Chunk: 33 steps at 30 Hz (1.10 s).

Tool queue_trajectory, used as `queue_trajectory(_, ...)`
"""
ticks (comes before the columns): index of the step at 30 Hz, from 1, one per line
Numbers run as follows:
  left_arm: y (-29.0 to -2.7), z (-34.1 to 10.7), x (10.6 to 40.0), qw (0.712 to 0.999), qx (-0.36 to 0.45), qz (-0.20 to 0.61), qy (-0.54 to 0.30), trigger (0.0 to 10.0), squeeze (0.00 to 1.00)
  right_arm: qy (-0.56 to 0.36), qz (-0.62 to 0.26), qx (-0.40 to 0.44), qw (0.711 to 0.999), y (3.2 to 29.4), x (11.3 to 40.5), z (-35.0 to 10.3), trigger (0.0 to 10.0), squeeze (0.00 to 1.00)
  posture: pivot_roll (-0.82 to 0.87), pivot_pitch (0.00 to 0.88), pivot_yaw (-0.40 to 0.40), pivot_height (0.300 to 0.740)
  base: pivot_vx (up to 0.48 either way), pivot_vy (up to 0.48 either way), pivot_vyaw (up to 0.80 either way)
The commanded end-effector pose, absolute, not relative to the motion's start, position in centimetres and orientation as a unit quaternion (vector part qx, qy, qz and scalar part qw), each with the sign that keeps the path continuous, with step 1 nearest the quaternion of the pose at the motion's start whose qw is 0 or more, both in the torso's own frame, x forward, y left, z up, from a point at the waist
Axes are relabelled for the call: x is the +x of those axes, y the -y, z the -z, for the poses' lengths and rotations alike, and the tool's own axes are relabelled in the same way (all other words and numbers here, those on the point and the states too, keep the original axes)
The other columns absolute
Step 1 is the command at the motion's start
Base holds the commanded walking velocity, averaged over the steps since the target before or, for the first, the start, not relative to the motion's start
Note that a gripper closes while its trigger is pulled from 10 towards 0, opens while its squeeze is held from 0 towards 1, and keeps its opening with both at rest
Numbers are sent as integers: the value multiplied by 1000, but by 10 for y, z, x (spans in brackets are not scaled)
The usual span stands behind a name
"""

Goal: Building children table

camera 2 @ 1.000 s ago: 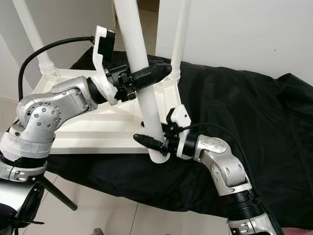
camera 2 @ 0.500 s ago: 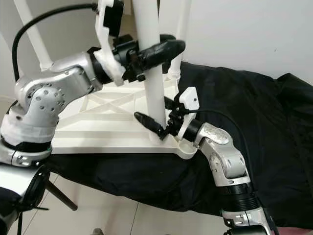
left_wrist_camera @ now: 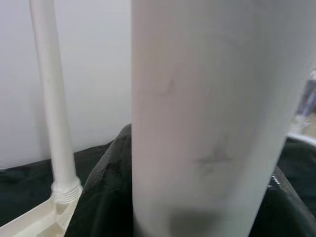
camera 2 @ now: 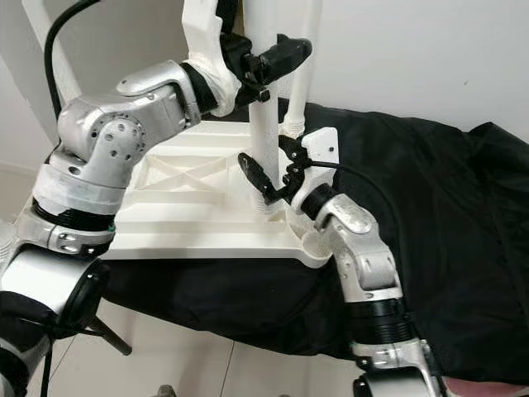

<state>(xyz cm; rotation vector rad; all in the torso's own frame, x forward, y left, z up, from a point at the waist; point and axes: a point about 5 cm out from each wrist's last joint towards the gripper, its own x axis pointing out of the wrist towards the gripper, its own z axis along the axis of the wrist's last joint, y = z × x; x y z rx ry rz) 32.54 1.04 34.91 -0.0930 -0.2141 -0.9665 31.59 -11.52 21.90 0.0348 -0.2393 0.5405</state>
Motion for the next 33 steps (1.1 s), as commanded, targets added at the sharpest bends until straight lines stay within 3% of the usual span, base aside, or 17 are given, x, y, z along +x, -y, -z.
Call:
queue_trajectory(1, -1, -354, 325, 889, -18, 440, 127, 10000, 0, 126, -208, 17, 970, 120, 322, -223, 10000, 0, -86, 0, 2, 740, 0, 0, 0)
queue_trajectory(12, 13, -356, 338, 915, 3, 370, 161, 10000, 0, 130, -108, 18, 985, 104, 331, -217, 10000, 0, -80, 0, 6, 740, 0, 0, 0)
queue_trajectory(33, 28, -347, 343, 926, -10, 336, 174, 10000, 0, 134, -73, -26, 988, 82, 340, -203, 10000, 0, -72, 0, 7, 740, 0, 0, 0)
